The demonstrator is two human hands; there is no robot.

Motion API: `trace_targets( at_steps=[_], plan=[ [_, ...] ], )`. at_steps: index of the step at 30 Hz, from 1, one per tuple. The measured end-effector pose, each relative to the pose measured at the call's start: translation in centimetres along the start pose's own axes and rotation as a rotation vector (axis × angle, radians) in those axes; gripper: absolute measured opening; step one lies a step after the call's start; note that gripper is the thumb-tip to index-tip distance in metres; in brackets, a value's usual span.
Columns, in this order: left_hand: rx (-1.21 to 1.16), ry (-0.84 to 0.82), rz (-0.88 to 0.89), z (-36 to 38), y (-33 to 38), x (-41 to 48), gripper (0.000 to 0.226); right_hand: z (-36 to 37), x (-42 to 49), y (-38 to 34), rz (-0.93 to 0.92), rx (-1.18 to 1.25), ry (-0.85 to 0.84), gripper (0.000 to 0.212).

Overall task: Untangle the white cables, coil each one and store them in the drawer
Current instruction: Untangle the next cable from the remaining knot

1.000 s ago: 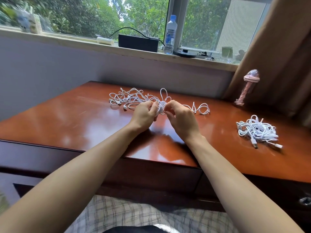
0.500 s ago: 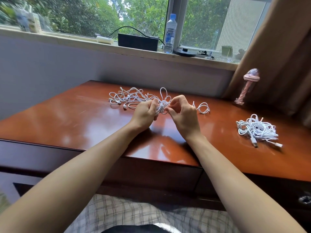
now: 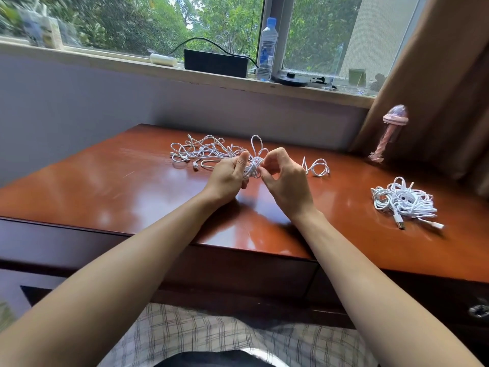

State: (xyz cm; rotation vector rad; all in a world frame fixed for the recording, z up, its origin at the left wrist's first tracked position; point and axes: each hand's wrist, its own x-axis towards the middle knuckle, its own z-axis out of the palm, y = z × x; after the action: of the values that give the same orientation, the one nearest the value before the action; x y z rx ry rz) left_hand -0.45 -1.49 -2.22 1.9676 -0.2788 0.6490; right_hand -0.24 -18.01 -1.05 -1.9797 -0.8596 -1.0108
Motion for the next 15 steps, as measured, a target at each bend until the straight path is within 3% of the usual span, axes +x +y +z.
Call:
trace_targets(
  at_steps=[7,11,15],
  plan=[
    [-0.022,0.035,-0.01,-0.09,-0.1,0.07,0.058,0.1,0.25,-0.13,-0.017,0.057,0.039,0.035],
    [-0.007,0.064,0.0,-0.13,0.12,0.04,0.056,0.44,0.22,0.29,0.003,0.142,-0.009,0.032],
    [0.039,0.06,0.02,-0.06,0.01,0.03,0.057,0.46,0.26,0.66,-0.017,0.129,-0.062,0.056]
  ],
)
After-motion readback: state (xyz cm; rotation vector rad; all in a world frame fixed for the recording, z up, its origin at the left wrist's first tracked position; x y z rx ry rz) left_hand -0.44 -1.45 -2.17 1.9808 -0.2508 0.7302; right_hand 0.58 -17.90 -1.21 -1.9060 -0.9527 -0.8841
